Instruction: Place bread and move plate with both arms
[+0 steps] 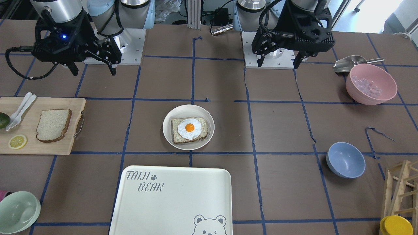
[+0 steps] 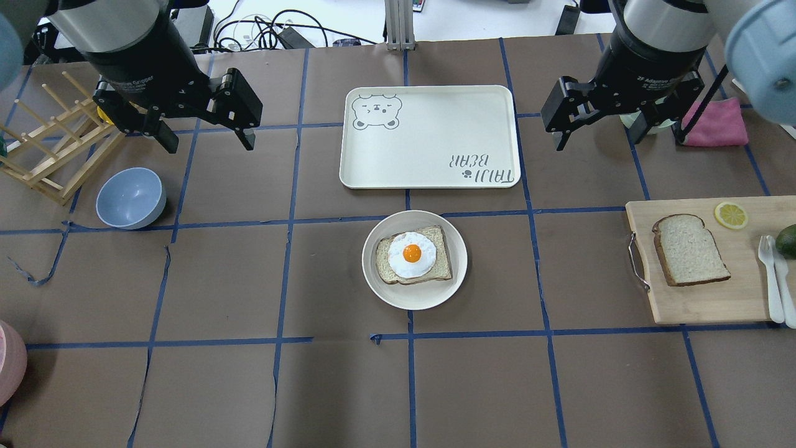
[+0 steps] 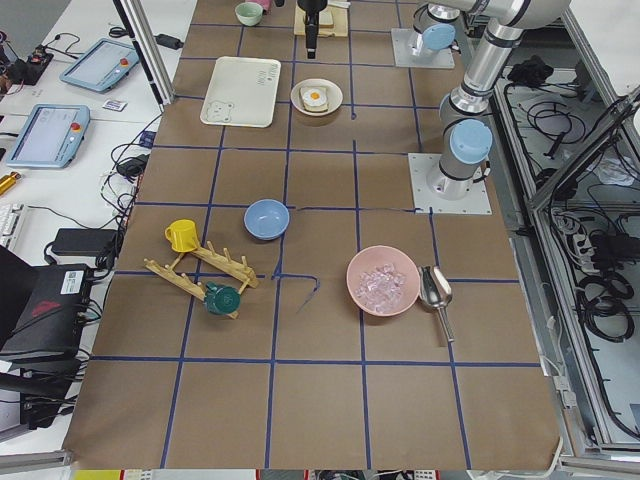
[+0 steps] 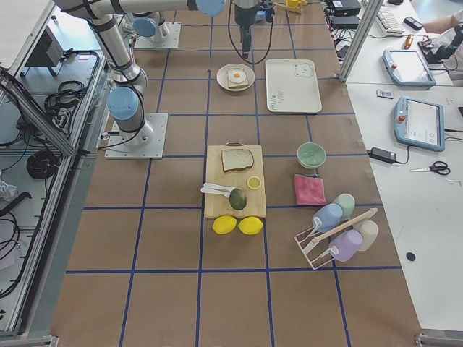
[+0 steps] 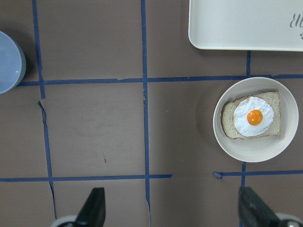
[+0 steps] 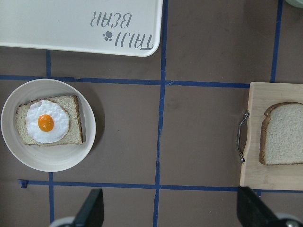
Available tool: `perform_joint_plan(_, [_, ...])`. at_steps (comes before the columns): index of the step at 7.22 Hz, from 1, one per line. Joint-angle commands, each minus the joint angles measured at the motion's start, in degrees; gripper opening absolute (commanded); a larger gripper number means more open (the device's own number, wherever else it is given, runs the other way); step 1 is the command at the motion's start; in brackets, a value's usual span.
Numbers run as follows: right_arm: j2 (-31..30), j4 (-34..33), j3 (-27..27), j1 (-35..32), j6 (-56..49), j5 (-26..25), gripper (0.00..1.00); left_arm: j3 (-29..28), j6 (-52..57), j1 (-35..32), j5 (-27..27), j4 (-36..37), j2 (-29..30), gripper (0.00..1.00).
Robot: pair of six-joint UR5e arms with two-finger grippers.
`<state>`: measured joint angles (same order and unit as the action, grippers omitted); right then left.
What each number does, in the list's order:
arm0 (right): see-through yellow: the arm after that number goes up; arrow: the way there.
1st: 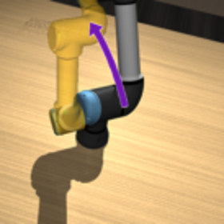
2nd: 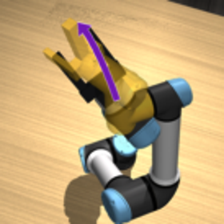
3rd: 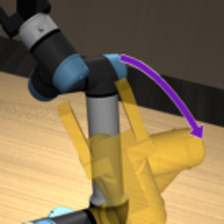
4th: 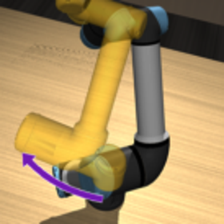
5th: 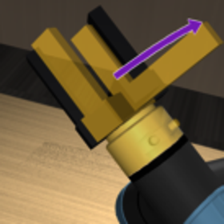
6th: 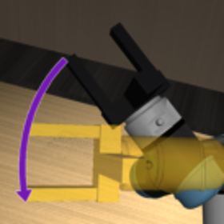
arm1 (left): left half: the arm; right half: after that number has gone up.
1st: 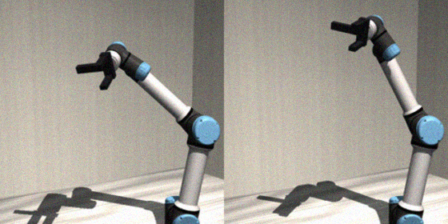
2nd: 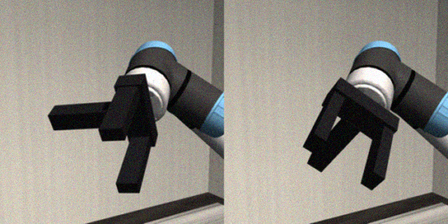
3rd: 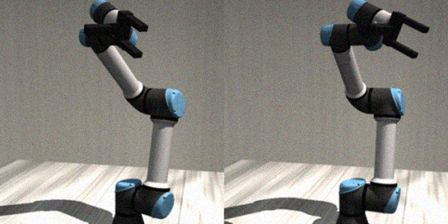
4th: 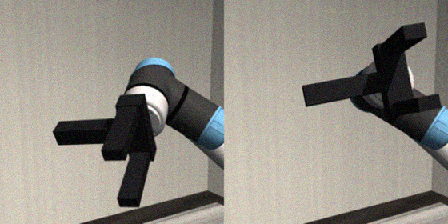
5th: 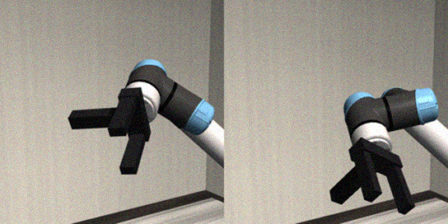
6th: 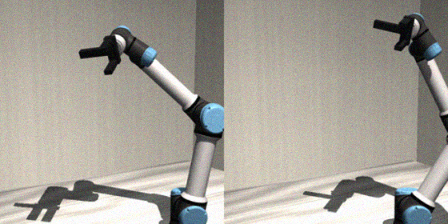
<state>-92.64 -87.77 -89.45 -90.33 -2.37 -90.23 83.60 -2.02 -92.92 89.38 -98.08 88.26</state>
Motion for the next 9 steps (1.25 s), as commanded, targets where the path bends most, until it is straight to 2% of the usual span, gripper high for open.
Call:
perform_joint_plan(1, [-0.5,0.1,0.1,0.1,0.0,0.0,1.0,0.1,0.0,-0.1,0.1,0.0,0.0,1.0])
perform_joint_plan(9, [-1.0,0.8,-0.3,-0.1,0.1,0.0,1.0,0.0,0.0,-0.1,0.0,0.0,0.1,1.0])
